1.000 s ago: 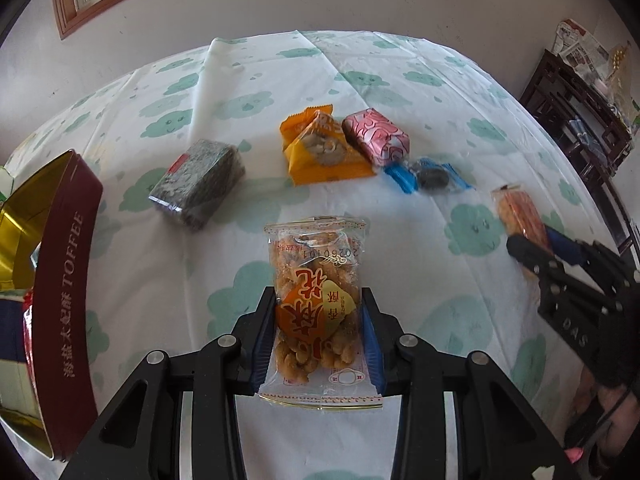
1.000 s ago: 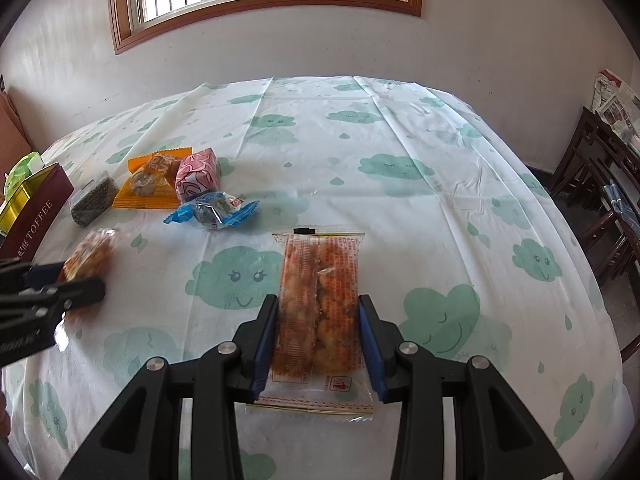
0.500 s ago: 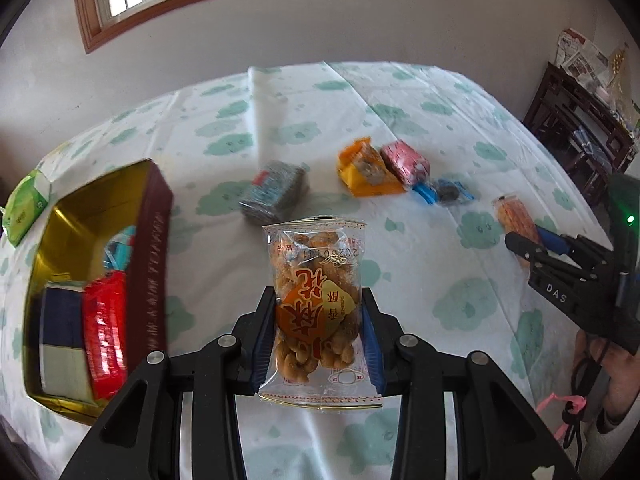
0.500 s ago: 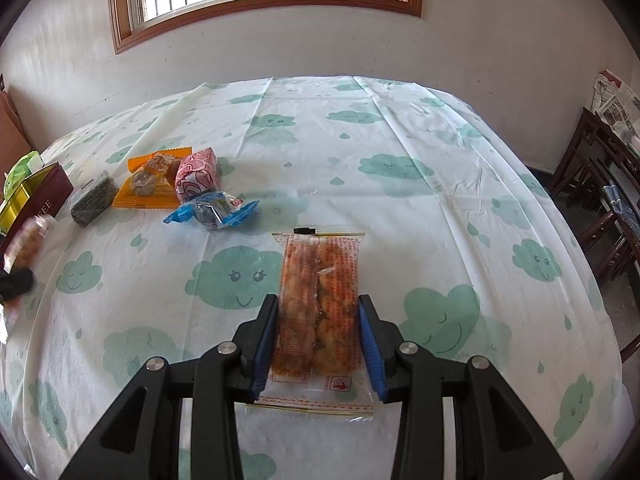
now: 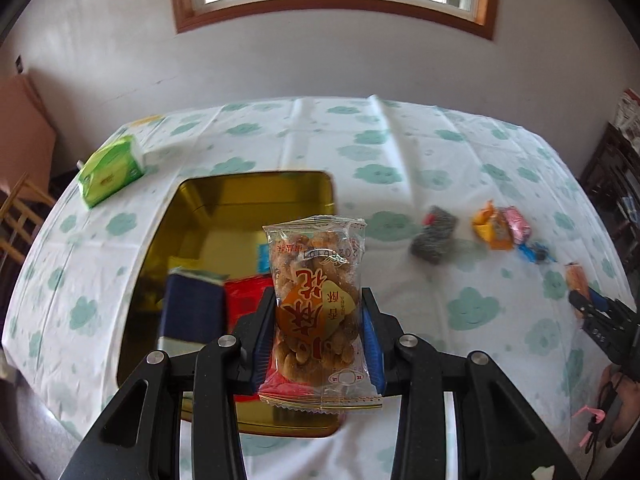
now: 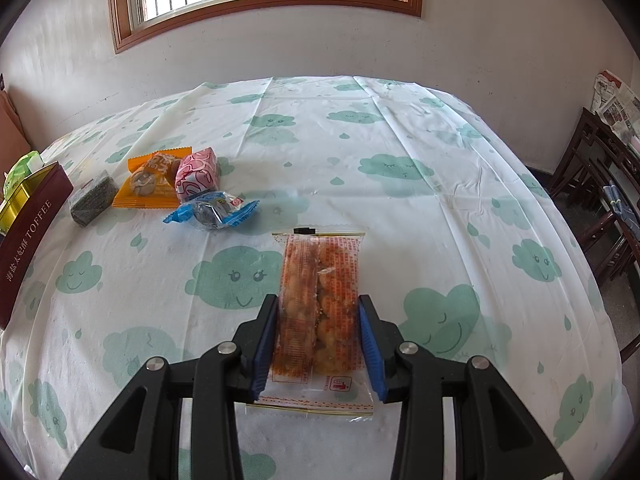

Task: Organize snacks
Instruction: 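Carry the peanut packet into the tin and open the left tool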

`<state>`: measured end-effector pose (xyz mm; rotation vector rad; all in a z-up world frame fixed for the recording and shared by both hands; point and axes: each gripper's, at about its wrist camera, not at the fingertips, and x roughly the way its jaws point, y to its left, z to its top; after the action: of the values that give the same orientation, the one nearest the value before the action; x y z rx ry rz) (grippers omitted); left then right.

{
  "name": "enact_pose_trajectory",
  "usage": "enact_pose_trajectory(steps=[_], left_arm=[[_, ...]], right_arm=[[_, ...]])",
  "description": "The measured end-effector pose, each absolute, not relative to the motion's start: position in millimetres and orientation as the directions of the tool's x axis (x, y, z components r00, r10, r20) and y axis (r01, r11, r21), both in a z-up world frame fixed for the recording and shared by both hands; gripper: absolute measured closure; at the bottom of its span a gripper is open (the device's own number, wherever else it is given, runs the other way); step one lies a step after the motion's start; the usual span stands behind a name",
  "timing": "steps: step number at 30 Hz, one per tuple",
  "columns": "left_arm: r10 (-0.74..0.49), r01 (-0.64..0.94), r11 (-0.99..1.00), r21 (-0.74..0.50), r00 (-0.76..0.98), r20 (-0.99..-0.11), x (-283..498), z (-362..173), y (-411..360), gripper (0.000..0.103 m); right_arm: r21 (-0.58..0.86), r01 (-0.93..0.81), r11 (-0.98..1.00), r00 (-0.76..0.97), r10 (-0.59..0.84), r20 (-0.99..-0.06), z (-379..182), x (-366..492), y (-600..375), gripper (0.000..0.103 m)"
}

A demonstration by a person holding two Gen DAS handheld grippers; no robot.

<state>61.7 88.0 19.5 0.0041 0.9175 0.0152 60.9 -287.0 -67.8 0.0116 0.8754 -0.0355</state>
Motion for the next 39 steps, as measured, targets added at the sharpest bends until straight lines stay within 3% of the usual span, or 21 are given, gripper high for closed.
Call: enact_pose_trajectory(steps=[17, 39], left_arm=[[0.089, -0.086, 0.995, 0.056, 0.457, -0.885, 67, -42, 132, 0.068], [0.132, -0.109, 0.990, 0.091, 0.472, -0.872, 62, -43, 155, 0.067]], right_arm=[[-0.005, 0.036, 0.999, 0.640, -0.027, -0.768, -68, 61, -287, 0.063], [-0.007, 0.036, 0.999, 0.640, -0.029, -0.768, -68, 61, -286, 0.063]])
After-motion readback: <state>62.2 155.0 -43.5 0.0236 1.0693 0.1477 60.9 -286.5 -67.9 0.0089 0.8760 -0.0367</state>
